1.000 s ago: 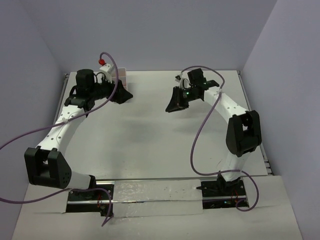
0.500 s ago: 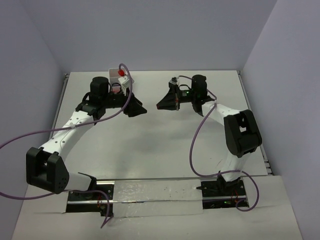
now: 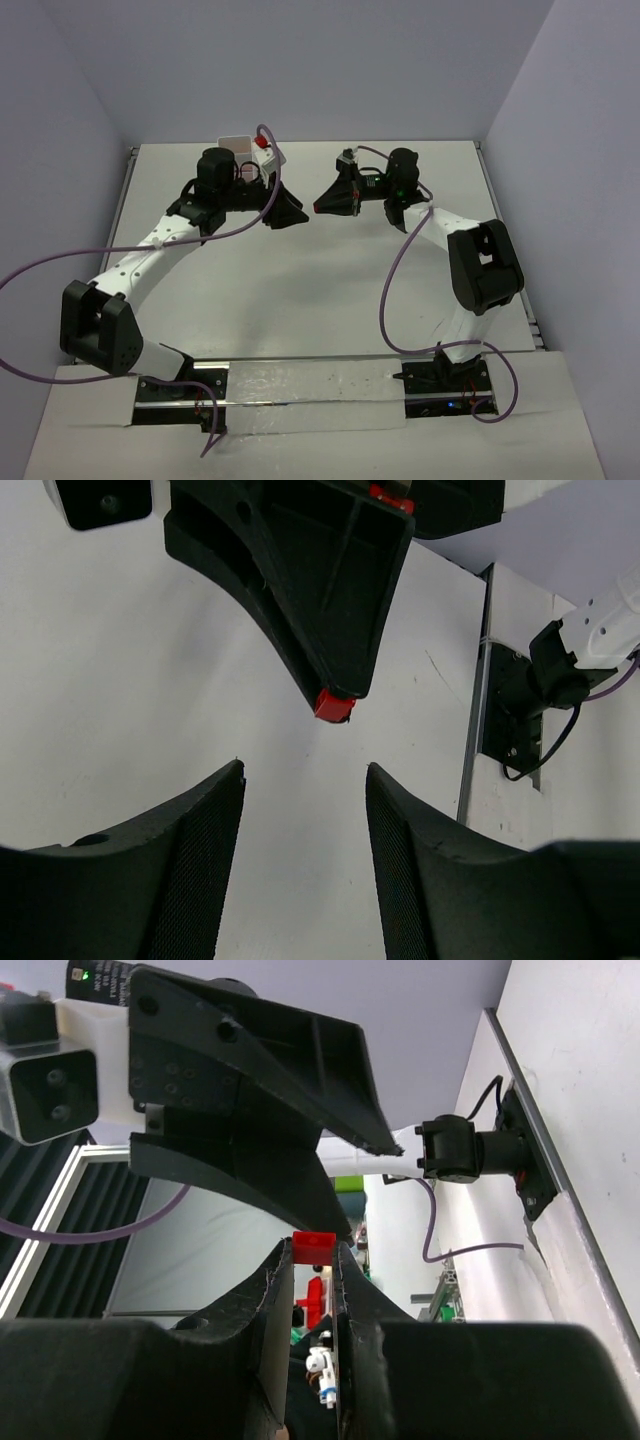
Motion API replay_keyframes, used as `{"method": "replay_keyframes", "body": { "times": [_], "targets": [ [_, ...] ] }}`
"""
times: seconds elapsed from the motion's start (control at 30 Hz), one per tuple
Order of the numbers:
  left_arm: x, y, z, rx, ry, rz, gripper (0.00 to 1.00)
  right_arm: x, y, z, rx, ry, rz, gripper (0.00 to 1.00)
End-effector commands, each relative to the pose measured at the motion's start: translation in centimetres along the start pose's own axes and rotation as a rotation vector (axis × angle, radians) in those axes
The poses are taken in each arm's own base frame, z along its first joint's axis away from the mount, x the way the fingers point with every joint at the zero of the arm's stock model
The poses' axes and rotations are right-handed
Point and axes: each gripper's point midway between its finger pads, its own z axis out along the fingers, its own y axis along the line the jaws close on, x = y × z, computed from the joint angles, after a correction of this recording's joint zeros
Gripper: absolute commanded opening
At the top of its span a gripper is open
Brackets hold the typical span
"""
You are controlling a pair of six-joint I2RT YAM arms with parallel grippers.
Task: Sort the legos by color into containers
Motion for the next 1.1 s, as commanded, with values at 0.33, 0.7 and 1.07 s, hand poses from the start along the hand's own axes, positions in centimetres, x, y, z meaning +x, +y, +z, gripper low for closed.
{"method": "replay_keyframes", "body": {
  "times": [0.33,0.7,1.07],
  "targets": [
    [-3.8,-1.3,1.6,0.046,-0.062,0.102,0.55,0.5,-0.6,0.6,0.021,0.033,-0.009,0.0],
    [-3.5,-1.5,2.6,0.06,-0.048,0.108,0.37,0.7,-0.8,0.8,0.024,0.045,-0.003,0.0],
    [-2.5,-1.1,2.5,0.034,-0.019,0.12,0.0,0.7,-0.7,0.8,0.023,0.049,0.004,0.0]
  ]
}}
